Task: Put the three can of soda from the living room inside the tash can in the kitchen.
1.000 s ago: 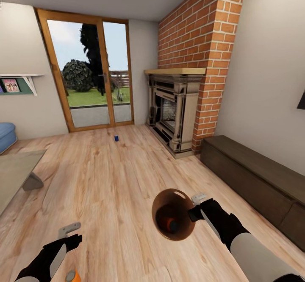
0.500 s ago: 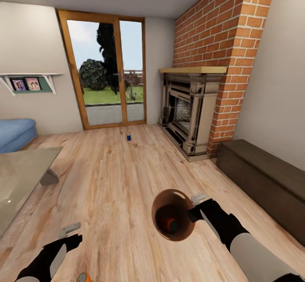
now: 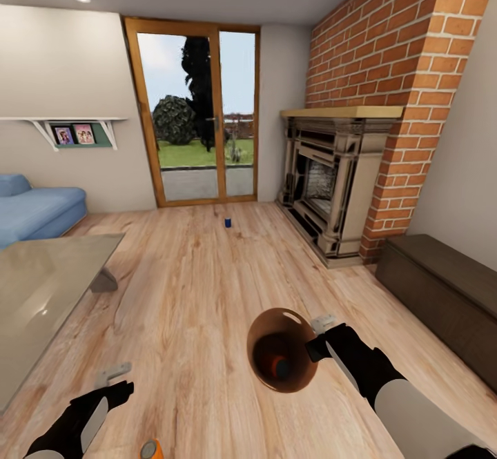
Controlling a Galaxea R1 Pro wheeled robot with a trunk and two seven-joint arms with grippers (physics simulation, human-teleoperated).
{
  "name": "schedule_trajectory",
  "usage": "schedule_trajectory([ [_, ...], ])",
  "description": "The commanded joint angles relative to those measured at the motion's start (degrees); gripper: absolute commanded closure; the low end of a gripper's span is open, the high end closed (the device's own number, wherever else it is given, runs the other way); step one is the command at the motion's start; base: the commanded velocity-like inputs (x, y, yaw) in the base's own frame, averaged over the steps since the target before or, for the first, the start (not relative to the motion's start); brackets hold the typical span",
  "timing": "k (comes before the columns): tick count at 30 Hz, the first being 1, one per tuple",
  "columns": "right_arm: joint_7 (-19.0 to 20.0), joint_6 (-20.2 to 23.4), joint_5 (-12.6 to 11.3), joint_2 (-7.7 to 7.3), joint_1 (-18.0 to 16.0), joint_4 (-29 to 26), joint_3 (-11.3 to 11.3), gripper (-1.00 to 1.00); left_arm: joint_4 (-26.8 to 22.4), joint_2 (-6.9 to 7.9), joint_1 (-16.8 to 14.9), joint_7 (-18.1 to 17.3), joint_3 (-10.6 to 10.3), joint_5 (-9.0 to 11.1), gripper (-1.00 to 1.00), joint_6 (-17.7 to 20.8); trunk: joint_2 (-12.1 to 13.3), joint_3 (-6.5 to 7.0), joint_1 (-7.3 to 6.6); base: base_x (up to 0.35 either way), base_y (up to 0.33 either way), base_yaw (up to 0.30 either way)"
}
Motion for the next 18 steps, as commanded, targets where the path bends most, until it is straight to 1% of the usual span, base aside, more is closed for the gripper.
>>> schedule_trajectory([
  [1,0.05,0.02,-0.37,0.02,-0.04,-0.08,-0.07,1.0,-0.01,-0.03,0.0,0.01,-0.02,0.01,-1.0,-0.03,0.0,0.0,0.0,0.286,0.0,0.048],
  [8,0.05,0.04,-0.37,0.11,-0.04,-0.08,-0.05,1.0,-0.06,-0.11,-0.01,0.08,-0.15,0.03,-1.0,-0.13,0.0,-0.01,0.0,0.262,0.0,0.019],
  [18,0.1,0.02,-0.37,0.13,-0.04,-0.08,-0.04,1.0,-0.08,-0.14,-0.01,0.15,-0.21,0.03,-1.0,-0.14,0.0,-0.01,0.0,0.19,0.0,0.002],
])
